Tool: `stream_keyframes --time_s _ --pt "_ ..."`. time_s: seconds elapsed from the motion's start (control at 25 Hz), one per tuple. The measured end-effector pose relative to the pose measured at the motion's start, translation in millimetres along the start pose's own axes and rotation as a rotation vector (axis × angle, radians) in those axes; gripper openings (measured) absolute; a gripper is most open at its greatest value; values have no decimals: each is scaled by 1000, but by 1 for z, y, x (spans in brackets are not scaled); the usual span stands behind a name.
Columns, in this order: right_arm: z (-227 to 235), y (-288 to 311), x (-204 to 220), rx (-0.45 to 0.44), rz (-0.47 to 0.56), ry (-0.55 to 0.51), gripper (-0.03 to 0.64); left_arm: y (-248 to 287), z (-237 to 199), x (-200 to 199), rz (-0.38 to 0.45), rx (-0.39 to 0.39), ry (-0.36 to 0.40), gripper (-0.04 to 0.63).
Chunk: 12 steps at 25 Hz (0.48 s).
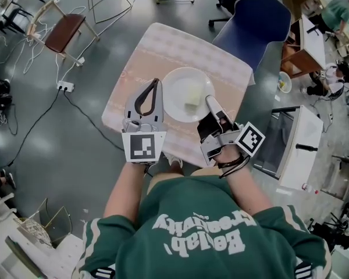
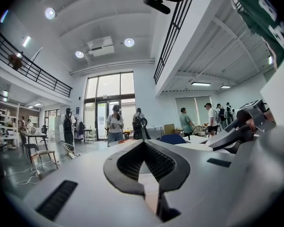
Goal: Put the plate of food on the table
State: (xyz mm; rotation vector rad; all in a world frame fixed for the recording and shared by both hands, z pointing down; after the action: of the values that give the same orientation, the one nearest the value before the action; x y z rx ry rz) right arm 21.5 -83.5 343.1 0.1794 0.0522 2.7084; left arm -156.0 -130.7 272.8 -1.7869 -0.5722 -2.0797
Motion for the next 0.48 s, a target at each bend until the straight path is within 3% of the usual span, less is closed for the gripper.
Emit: stream_keyframes --time_s 0.48 --pt "30 23 -22 16 -38 37 26 21 8 26 -43 -54 7 9"
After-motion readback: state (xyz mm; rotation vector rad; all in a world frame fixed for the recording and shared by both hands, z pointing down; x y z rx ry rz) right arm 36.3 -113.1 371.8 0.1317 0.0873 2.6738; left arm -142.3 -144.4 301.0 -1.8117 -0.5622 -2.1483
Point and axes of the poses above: the fingertips, and each gripper's own axes: y forward along the fingers, z to its right, x out of its underside, the point moved 3 cm from there along -y, backward along the fingers, and after that the axes turned 2 degrees about y, right-handed, at the moved point
